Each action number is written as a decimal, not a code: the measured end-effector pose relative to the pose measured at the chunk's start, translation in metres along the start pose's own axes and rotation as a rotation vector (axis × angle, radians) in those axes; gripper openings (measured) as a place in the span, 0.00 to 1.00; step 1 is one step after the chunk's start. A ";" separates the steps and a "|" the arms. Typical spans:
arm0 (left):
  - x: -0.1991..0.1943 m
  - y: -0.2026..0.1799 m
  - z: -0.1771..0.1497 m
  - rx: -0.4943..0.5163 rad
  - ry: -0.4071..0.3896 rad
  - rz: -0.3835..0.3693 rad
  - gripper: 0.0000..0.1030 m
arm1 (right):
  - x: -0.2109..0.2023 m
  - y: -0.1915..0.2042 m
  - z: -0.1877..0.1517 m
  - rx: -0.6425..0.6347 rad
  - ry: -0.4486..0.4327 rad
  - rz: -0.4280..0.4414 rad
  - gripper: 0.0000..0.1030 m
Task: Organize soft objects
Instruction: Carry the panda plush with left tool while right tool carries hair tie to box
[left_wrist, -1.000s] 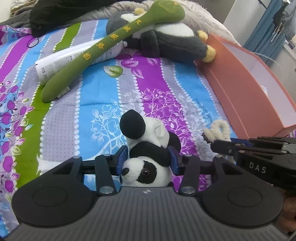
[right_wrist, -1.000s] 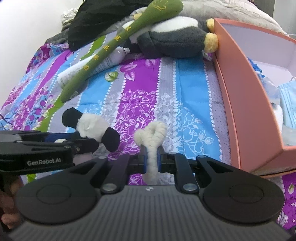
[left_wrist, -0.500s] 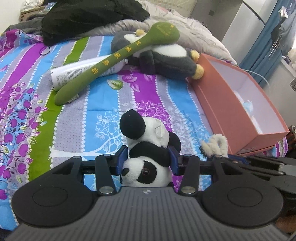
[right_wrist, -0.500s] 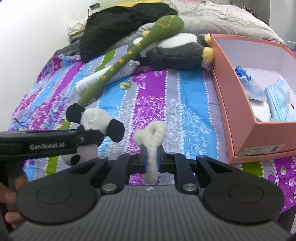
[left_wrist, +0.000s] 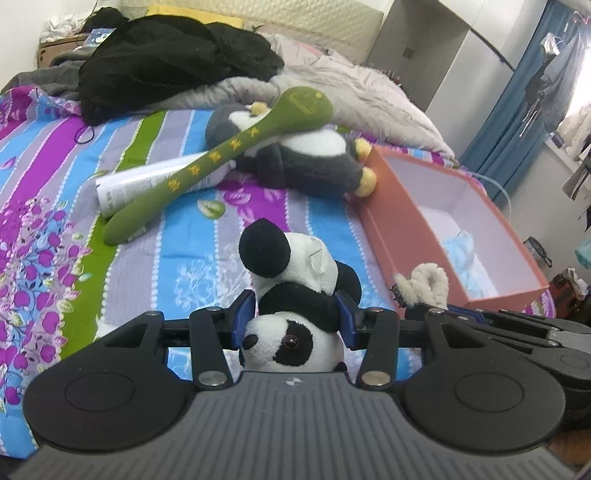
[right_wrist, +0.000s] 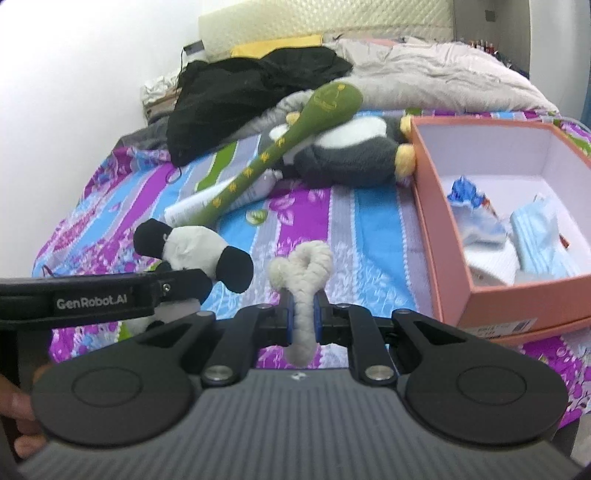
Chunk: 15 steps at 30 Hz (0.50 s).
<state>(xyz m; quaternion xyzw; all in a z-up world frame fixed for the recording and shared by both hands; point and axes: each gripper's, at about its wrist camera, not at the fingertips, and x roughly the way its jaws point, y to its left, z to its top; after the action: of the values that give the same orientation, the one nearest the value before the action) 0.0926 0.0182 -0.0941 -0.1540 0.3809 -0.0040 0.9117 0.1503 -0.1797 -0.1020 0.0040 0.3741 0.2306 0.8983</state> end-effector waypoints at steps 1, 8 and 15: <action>-0.001 -0.002 0.003 0.003 -0.005 -0.005 0.51 | -0.003 -0.001 0.003 0.002 -0.011 -0.002 0.14; -0.005 -0.029 0.032 0.073 -0.050 -0.047 0.51 | -0.022 -0.014 0.028 0.018 -0.100 -0.027 0.14; -0.008 -0.069 0.074 0.129 -0.116 -0.124 0.51 | -0.051 -0.035 0.058 0.009 -0.221 -0.086 0.14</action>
<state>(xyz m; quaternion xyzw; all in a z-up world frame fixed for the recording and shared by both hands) 0.1463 -0.0262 -0.0202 -0.1183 0.3163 -0.0757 0.9382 0.1722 -0.2223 -0.0321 0.0175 0.2739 0.1881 0.9430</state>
